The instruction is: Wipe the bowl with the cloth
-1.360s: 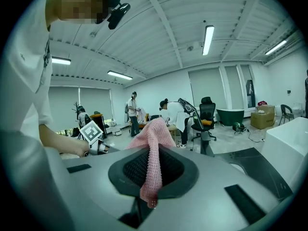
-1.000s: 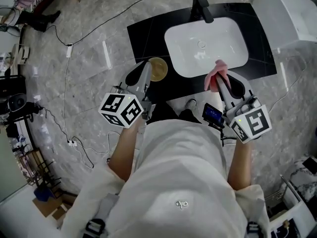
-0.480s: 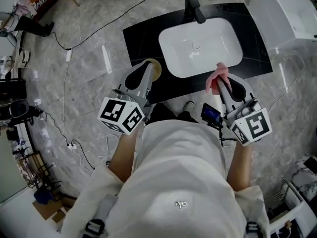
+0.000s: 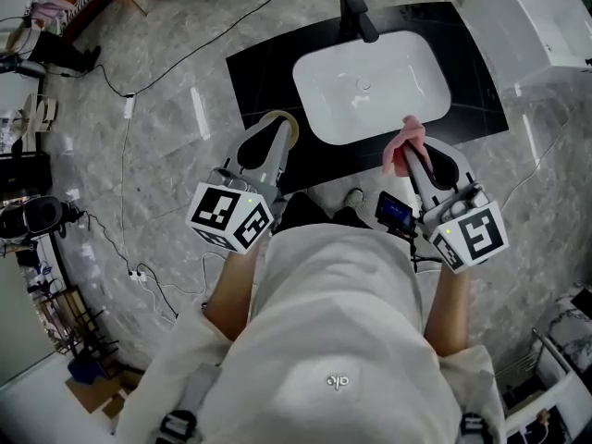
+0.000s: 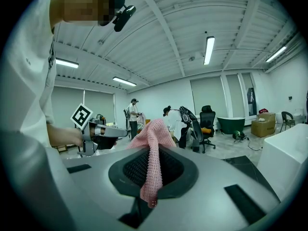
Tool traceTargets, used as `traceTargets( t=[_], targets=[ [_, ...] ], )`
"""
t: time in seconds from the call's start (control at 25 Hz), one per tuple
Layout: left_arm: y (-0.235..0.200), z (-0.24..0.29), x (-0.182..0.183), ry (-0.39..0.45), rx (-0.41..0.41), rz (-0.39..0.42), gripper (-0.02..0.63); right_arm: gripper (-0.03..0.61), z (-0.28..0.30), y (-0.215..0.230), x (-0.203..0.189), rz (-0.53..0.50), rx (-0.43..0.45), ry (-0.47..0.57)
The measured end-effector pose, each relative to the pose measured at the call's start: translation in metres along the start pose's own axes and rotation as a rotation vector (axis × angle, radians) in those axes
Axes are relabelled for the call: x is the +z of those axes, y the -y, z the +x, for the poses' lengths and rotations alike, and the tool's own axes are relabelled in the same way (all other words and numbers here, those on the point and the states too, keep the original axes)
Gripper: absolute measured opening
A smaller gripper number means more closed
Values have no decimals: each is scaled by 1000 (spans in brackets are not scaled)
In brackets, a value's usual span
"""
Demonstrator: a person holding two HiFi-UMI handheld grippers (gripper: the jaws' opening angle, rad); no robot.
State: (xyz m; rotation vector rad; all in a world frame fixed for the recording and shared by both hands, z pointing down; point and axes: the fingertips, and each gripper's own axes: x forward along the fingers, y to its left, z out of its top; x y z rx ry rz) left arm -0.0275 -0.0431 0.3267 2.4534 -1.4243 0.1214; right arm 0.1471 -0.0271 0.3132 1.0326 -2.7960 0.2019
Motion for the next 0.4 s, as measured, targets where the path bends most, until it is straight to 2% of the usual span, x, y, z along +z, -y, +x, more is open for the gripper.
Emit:
traceTargets(
  t=[0.4],
  targets=[
    [0,0,-1,0,2,10,12,15,4,-2,-2,-25,16,-28]
  ],
)
